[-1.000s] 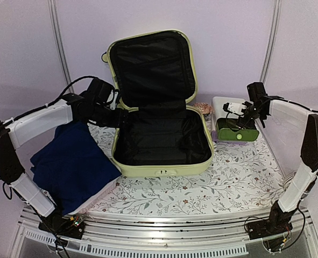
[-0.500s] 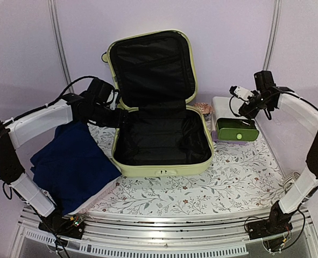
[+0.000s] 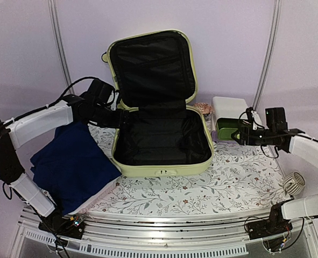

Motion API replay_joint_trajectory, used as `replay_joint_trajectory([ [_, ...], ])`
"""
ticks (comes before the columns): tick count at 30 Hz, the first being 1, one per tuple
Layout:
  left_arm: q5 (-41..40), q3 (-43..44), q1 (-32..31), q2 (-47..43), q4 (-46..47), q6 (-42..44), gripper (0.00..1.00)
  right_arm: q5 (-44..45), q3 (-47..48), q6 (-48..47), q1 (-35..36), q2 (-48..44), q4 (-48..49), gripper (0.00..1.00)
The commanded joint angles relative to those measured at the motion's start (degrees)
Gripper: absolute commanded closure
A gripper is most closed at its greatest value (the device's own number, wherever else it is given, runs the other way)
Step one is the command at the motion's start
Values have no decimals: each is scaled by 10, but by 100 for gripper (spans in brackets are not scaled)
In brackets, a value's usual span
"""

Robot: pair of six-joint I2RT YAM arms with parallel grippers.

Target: Open, take out, and arrange the luggage

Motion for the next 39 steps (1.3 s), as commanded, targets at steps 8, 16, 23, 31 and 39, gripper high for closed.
replay_joint_trajectory([
  [8, 7, -27, -10, -22, 25, -13, 21, -81, -143, 228, -59, -76, 155, 40],
  [16, 10, -40, -13, -32, 30, -18, 21, -220, -269, 404, -156, -25, 428, 49],
  [23, 9, -61, -15, -39, 41, -24, 21, -221, -288, 458, -156, 52, 539, 50],
  [31, 12, -61, -18, -35, 44, -25, 21, -208, -281, 497, -156, 126, 637, 55],
  [39, 7, -64, -18, -35, 49, -20, 21, -233, -245, 542, -154, 207, 716, 60],
])
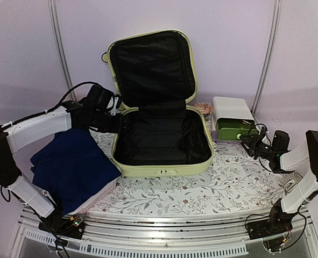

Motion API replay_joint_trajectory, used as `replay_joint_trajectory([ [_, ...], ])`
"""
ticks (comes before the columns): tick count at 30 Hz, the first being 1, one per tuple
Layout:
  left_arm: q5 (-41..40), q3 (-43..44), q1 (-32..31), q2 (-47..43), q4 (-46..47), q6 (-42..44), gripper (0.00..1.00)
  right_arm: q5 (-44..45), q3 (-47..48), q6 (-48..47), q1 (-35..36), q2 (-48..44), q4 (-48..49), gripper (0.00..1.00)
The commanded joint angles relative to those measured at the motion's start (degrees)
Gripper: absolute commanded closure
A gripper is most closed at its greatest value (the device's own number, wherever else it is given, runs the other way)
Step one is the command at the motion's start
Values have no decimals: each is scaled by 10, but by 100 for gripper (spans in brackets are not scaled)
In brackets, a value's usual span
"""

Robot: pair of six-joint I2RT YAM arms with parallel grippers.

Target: Open, take out, and arrange the luggage

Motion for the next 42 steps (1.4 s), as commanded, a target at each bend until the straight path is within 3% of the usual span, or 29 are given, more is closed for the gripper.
replay_joint_trajectory([
  [1, -2, -7, -6, -8, 12, 3, 21, -19, 30, 38, 2, 38, 77, 61],
  [9, -13, -14, -6, -10, 14, 8, 21, -11, 85, 51, 17, 89, 81, 72],
  [26, -25, -25, -6, -24, 17, 18, 21, 22, 198, 70, 19, 186, 73, 72],
  [31, -44, -33, -6, -51, 19, 17, 20, 27, 201, 62, 19, 183, 65, 63],
  [34, -63, -34, -5, -73, 0, 14, 19, 26, 191, 55, 19, 163, 58, 53],
  [37, -81, -33, -6, -106, -40, 3, 19, 44, 167, 19, 28, 101, 10, 38],
  [42, -115, -60, -4, -181, -121, -51, 18, 74, 121, -61, 56, 0, -76, 32],
])
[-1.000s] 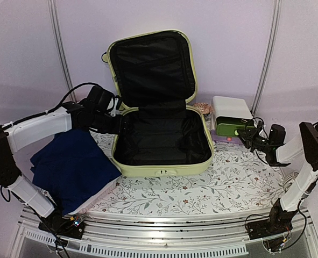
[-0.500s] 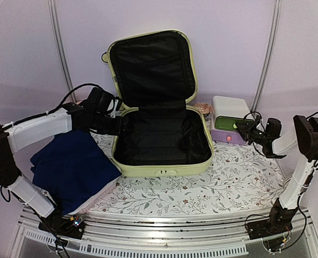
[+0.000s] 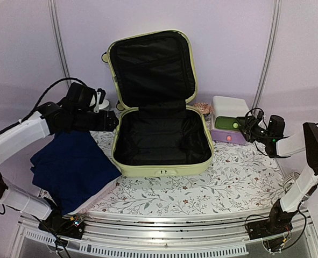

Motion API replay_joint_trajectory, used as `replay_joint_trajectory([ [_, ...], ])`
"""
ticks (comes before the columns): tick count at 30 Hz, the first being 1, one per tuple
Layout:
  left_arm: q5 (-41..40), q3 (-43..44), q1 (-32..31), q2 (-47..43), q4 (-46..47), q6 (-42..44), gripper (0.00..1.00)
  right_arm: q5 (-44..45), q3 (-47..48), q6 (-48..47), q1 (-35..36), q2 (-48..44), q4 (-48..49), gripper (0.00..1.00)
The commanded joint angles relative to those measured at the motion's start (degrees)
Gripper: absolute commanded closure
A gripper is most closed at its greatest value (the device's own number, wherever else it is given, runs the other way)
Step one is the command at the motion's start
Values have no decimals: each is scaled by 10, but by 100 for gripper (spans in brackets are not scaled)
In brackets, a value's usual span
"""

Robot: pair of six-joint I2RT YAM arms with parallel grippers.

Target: Open, take out, and arrange the luggage

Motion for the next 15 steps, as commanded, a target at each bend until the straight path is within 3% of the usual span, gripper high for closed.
replay_joint_trajectory([
  [1, -62, -35, -3, -74, -102, -72, 19, 32, -31, -90, 22, -88, -80, 32],
  [6, -140, -106, 38, -193, -163, -161, 30, 73, -28, -178, 45, -169, -192, 32],
  [11, -89, -171, 166, -279, -157, -131, 39, 84, -17, -229, 66, -208, -246, 32],
  [15, -104, -211, 221, -298, -194, -205, 47, 98, -24, -241, 67, -228, -259, 32],
])
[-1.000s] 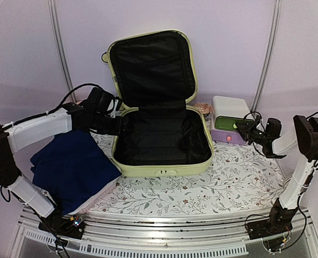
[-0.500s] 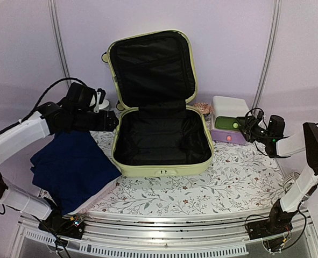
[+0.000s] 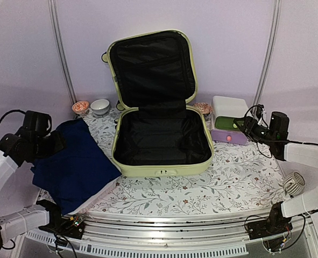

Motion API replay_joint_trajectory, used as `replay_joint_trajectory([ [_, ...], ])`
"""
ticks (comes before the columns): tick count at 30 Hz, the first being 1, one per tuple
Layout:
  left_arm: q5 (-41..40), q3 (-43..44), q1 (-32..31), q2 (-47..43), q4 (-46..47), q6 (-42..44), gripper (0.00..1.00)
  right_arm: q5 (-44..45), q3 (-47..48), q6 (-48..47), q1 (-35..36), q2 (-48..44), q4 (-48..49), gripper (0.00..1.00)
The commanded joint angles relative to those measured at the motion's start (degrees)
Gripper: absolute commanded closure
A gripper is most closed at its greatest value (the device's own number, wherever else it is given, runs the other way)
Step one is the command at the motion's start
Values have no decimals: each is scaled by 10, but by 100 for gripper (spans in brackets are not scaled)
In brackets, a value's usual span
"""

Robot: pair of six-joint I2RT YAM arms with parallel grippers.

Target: Open, take out, and arrange the luggage

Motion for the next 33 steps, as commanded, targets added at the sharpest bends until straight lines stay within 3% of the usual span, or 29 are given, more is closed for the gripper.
replay_joint_trajectory([
  [1, -23, -43, 53, -8, -55, -86, 50, 28, 1, -45, 3, -24, -46, 32],
  [10, -94, -13, 154, -10, -68, -110, 67, 13, 11, -56, 7, -29, -60, 32],
  [11, -100, -5, 167, -12, -66, -100, 76, 15, 10, -59, 7, -32, -60, 32],
  [12, -108, 0, 182, -13, -66, -94, 93, 17, 10, -60, 6, -33, -61, 32],
  [13, -113, 3, 199, -14, -66, -90, 100, 17, 10, -62, 6, -34, -60, 32],
  [19, -10, -43, 330, -27, -29, -86, 100, 0, 29, -63, 6, -16, -59, 32],
  [23, -4, -81, 450, -41, -33, -117, 100, -19, 54, -67, 7, 4, -62, 32],
  [30, 63, -161, 517, -7, 22, -188, 100, -41, 70, -76, 7, 10, -64, 32],
  [33, 91, -194, 522, 15, 58, -204, 100, -32, 103, -104, 28, 16, -129, 32],
])
